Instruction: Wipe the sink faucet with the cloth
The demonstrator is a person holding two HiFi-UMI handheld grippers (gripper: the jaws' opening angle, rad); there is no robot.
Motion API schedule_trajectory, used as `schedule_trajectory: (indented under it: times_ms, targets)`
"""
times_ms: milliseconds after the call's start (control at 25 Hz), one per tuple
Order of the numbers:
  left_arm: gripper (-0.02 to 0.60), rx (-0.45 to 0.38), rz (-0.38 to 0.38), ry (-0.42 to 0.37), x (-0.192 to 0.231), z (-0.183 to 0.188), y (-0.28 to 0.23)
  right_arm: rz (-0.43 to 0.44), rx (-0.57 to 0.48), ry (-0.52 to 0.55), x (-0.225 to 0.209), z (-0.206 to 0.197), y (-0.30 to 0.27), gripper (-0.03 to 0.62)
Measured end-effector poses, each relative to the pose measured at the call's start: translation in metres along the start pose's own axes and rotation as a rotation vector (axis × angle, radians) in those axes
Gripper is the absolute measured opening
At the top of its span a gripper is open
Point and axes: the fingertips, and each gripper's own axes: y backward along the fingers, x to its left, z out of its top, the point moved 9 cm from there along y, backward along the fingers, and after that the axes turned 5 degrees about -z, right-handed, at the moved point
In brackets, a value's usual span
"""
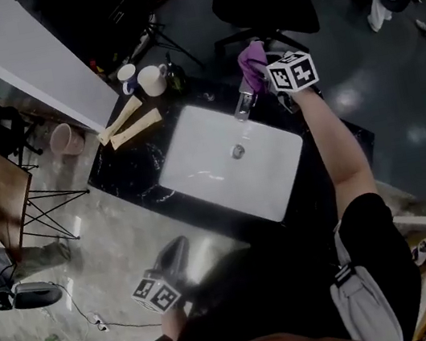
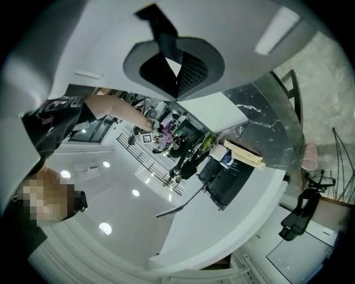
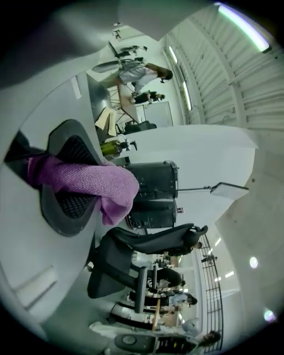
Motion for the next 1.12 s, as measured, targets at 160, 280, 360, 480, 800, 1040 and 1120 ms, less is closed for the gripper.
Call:
schedule_trajectory:
  times_ms: [160, 280, 360, 480, 800, 1040, 1120]
  targets:
    - [0.000, -0.021, -0.028, -0.019, 0.002, 0.001, 0.006, -0.067, 0.014, -0.078, -0.006, -0.002, -0.003, 0.101]
    - [0.000, -0.017, -0.042, -0.024, 0.002, 0.006, 0.008, -0.076, 0.005, -0.113, 0.002, -0.006, 0.005, 0.097]
    - [0.000, -0.018, -0.066, -0.028, 0.004, 0.007, 0.010, -0.051, 0.001, -0.126, 0.013, -0.012, 0.015, 0.097]
    - [0.000, -0.018, -0.110, -0.032, 0.008, 0.007, 0.011, 0.006, -0.008, -0.112, 0.041, -0.024, 0.036, 0.097]
    - [0.000, -0.012, -0.190, -0.032, 0.022, 0.014, 0.012, 0.039, 0.049, 0.084, 0.116, -0.057, 0.067, 0.098]
    - [0.000, 0.019, -0.145, -0.021, 0.021, 0.017, 0.018, -0.013, 0.117, 0.021, 0.092, -0.077, 0.038, 0.098]
    - [0.000, 0.011, -0.129, -0.022, 0.025, 0.015, 0.020, -0.037, 0.100, -0.021, 0.076, -0.080, 0.026, 0.098]
